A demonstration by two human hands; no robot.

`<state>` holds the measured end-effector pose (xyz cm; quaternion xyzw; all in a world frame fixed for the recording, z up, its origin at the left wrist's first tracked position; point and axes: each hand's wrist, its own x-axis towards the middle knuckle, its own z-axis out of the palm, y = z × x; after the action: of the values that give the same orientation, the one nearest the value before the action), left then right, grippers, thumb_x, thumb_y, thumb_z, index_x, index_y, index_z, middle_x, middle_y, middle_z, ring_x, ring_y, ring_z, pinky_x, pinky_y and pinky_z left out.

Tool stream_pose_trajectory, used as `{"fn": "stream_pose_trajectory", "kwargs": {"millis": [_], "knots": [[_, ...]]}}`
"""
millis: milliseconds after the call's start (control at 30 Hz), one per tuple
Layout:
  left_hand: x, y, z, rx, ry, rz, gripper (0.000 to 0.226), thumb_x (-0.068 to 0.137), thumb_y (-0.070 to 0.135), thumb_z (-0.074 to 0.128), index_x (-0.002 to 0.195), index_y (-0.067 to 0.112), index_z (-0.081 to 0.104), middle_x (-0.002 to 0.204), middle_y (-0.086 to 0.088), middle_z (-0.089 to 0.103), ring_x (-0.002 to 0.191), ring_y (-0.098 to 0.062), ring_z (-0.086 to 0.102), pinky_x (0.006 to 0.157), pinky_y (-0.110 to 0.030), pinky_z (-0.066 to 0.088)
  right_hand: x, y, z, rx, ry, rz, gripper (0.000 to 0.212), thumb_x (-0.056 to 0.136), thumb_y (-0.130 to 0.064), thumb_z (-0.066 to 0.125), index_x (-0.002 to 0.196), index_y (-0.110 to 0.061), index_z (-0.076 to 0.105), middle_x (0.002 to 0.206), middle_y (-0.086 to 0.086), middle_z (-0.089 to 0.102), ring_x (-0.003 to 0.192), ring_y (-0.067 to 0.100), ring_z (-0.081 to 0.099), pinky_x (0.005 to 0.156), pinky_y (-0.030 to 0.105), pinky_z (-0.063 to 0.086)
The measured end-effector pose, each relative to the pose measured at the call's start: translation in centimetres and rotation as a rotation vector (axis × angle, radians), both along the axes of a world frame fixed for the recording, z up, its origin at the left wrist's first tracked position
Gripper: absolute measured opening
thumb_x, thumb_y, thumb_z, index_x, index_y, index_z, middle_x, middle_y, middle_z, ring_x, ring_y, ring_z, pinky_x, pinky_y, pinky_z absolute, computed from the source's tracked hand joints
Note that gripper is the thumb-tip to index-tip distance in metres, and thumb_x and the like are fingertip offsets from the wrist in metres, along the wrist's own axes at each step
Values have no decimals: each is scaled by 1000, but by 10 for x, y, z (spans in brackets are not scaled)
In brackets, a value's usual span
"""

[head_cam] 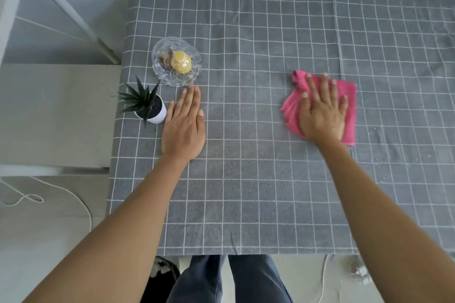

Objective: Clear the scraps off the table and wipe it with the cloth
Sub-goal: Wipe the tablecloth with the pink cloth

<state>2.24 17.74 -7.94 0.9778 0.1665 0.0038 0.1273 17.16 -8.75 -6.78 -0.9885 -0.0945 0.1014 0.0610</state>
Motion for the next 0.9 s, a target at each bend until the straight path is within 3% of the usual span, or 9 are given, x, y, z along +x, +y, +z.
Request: {"fn": "stream_pose_trajectory", "kwargs": {"millis": [267, 500, 600, 733, 900], "knots": [[1, 0, -2, 1, -13, 7, 55, 100, 30, 9, 153, 15, 3, 161, 1, 0, 148, -11, 0, 121, -36, 3, -1, 15, 2, 61, 11, -234, 55, 100, -47, 6, 153, -35, -1, 161, -3, -8, 148, 18, -11, 117, 53, -7], [1, 0, -3, 5, 7, 5, 55, 100, 30, 9, 153, 15, 2, 161, 0, -1, 148, -11, -2, 121, -37, 3, -53, 127, -1, 63, 21, 131, 54, 99, -46, 3, 151, -35, -11, 160, -2, -16, 146, 21, -16, 116, 55, -9], [0, 0, -1, 29, 11, -3, 59, 96, 30, 5, 153, 14, 4, 161, -1, 2, 148, -12, 0, 121, -37, 3, -69, 155, 0, 129, 30, 264, 52, 101, -42, 8, 152, -36, -3, 161, -4, -10, 147, 18, -12, 116, 52, -11], [0, 0, 0, -13, 2, 3, 56, 99, 30, 9, 153, 16, 4, 161, 1, 2, 148, -11, 0, 121, -36, 1, -55, 133, -2, 152, 12, 313, 50, 102, -42, 10, 152, -38, 3, 161, -8, -3, 148, 14, -6, 118, 48, -9], [1, 0, 0, -23, -6, 9, 56, 99, 30, 9, 153, 16, 3, 161, 2, 0, 148, -10, 0, 121, -37, 2, -18, 92, -2, 72, 39, 76, 51, 101, -45, 6, 151, -39, -5, 161, -5, -10, 148, 18, -11, 117, 52, -9]]}}
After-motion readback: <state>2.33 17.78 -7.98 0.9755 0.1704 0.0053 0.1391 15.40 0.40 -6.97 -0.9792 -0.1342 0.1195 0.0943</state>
